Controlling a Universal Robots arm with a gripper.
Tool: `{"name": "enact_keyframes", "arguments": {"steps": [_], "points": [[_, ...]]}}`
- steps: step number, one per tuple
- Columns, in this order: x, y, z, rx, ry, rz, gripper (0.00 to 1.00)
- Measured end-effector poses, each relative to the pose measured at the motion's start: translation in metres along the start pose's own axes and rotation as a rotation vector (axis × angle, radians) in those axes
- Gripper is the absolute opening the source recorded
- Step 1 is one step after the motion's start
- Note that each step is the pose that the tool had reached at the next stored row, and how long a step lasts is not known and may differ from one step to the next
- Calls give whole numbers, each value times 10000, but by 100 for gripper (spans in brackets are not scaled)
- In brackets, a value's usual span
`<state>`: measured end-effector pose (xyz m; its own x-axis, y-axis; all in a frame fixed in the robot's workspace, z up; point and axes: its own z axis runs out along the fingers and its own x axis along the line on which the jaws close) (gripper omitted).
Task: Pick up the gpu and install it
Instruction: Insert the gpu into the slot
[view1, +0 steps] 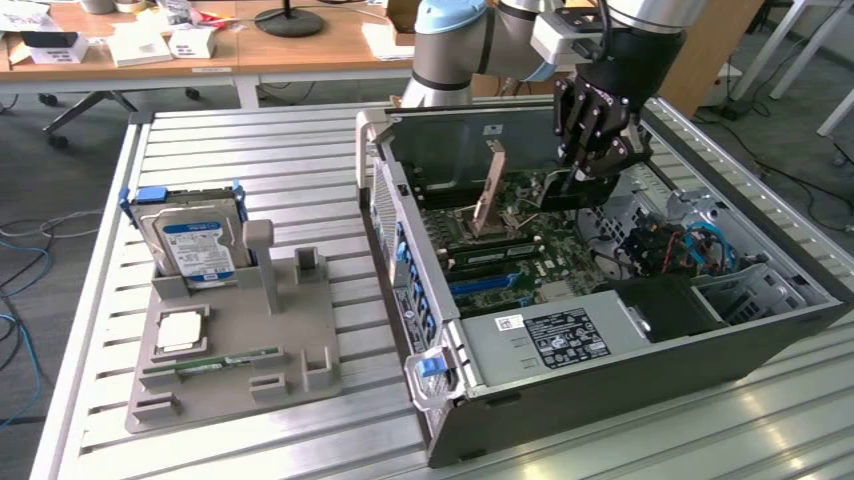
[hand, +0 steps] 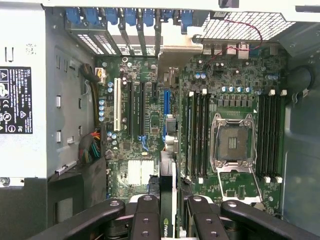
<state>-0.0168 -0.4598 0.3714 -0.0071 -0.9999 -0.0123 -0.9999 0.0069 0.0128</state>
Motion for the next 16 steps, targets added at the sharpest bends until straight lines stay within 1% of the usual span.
{"name": "enact_keyframes", "arguments": {"steps": [6,7,10,12,16], "points": [[0,6,0,9,1,-1,26],[0,9,0,22,0,1,26],[0,14,2,85,-1,-4,26],[0,18,2,146,0,-6,26],[1,17,2,149,-1,-7,26]]}}
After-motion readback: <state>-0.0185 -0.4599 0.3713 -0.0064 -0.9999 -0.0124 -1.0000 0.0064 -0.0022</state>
